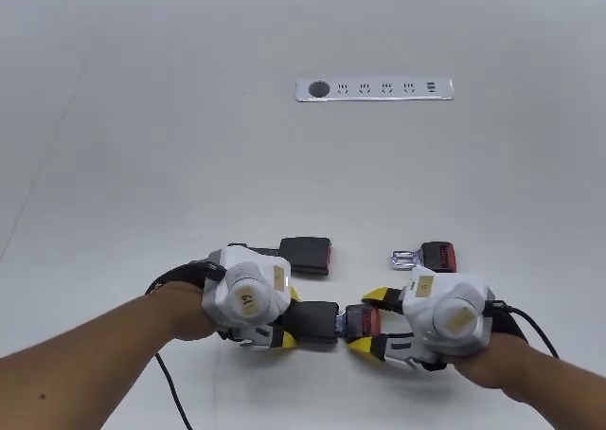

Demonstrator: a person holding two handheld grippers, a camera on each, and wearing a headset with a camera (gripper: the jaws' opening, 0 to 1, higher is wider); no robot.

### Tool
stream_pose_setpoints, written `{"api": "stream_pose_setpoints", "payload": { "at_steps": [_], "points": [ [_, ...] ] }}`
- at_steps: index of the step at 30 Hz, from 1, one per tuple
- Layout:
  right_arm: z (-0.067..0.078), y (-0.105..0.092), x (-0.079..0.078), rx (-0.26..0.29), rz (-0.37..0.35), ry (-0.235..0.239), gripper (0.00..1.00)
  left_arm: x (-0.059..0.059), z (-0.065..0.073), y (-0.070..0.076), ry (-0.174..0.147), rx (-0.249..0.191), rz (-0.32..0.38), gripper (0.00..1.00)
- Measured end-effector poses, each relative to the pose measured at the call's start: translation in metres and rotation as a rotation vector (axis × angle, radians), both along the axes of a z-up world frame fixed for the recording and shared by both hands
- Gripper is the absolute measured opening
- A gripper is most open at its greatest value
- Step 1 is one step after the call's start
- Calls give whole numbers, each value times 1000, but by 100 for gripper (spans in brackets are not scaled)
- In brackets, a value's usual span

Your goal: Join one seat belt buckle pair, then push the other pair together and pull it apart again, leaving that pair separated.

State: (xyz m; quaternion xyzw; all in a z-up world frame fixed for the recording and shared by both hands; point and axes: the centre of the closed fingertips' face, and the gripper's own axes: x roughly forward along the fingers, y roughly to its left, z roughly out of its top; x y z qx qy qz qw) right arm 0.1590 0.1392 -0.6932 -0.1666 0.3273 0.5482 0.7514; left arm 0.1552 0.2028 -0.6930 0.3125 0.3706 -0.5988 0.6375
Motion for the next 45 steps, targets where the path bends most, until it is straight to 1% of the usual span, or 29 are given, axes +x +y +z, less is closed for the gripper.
{"api": "stream_pose_setpoints", "payload": {
  "at_steps": [1,3,12,15,19,22,25,27,30,33,36,40,41,42,45],
  "points": [
    [0,2,1,-3,-3,-1,36,-2,0,1,8,3,-9,31],
    [-2,-2,3,-3,4,-1,36,-2,0,1,3,0,-3,31],
    [-2,-3,3,-12,7,-1,36,0,0,2,2,1,-3,31],
    [-2,-3,3,-25,11,0,36,0,0,2,1,-4,-4,31],
    [-1,-3,2,-47,35,-1,36,1,1,1,-1,-3,-18,31],
    [-1,-4,1,-37,44,-6,36,1,0,2,-1,-6,-19,32],
    [2,-4,0,-32,47,-5,35,2,0,3,-5,-19,-15,31],
    [2,-3,-2,-45,64,-4,35,3,0,3,-4,-33,-5,31],
    [2,-3,-3,-56,85,-6,35,3,-1,3,-6,-42,-9,31],
    [3,-4,-3,-56,93,-4,35,2,0,3,-21,-59,-26,31],
    [4,-4,-4,-52,102,-9,34,1,1,3,-18,-91,-5,31],
    [5,-3,-3,-44,115,-15,34,0,3,2,-17,-104,-3,31],
    [4,-4,-3,-42,118,-21,34,0,3,2,-15,-106,-4,31],
    [4,-4,-4,-41,127,-46,34,0,3,3,-15,-113,-5,31],
    [4,-5,-4,-22,109,-50,34,0,2,3,-9,-126,-1,30]
  ]
}}
